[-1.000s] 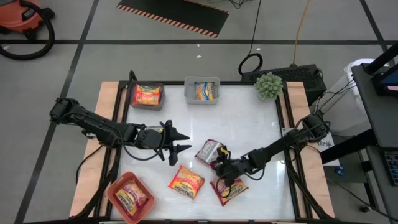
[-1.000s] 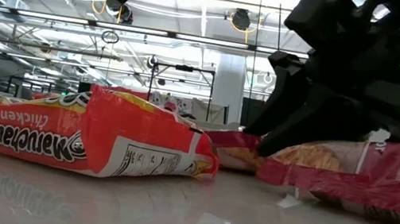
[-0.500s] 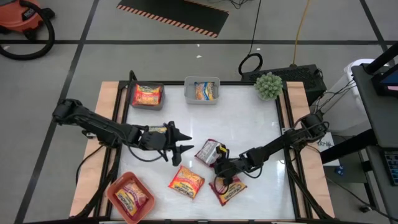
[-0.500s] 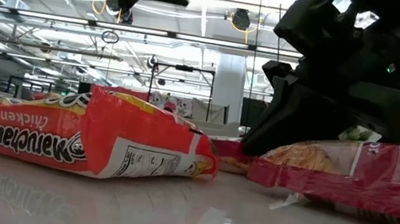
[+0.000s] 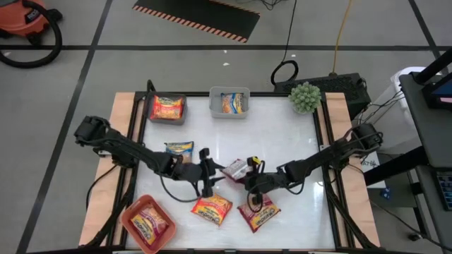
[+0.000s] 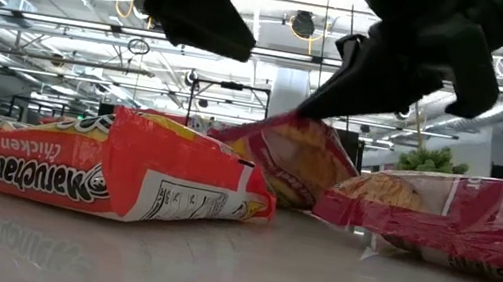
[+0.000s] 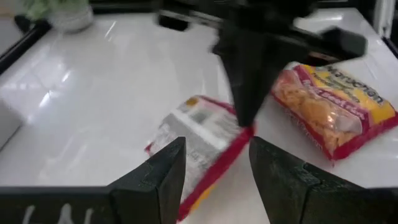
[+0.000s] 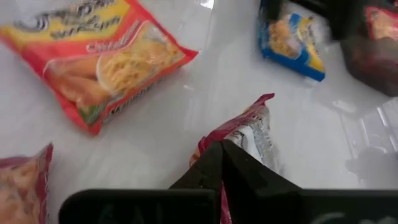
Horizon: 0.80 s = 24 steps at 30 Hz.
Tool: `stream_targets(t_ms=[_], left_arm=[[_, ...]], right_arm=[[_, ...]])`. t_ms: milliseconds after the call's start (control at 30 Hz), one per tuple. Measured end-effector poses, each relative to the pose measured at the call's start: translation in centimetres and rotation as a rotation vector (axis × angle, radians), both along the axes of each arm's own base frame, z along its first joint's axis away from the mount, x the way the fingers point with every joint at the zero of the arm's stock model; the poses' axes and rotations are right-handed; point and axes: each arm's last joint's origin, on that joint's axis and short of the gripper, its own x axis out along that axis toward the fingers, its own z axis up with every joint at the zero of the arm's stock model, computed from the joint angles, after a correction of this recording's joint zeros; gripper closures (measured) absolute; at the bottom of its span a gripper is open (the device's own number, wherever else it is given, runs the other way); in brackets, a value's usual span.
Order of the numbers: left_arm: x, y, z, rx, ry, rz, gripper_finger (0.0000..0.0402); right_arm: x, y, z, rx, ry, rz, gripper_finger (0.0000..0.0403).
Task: Sort Maruchan noodles
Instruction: Put the top red noodle pack into the orange bin
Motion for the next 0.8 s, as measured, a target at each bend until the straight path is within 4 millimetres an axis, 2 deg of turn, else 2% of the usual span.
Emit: stream_targets(t_ms=[133, 367, 467, 667, 800], left_arm=[[0.7, -1.1, -1.3, 0.069, -0.011, -0.054, 0.0201], [1.4, -2.0, -3.4, 0.189, -0.014, 0.006, 0.0108], [1.5, -2.0, -4.0, 0.213, 0.004, 0.024, 0.0080], [1.9, -2.0, -6.0, 0.266, 0.047, 0.041, 0.0071], [2.2, -1.9, -6.3, 0.295, 0.029, 0.072, 0.0071]], right_arm=[[0.0, -0.6, 0.5, 0.006, -0.009, -0.014, 0.0402], [0.4, -1.6, 0.5, 0.037, 0.011, 0.011, 0.0403], [0.5, -2.1, 0.5, 0.036, 0.011, 0.003, 0.0403], [0.6, -2.5, 0.6, 0.032, 0.006, -0.005, 0.0403], [0.7, -2.4, 0.6, 0.037, 0.002, 0.000, 0.0403]])
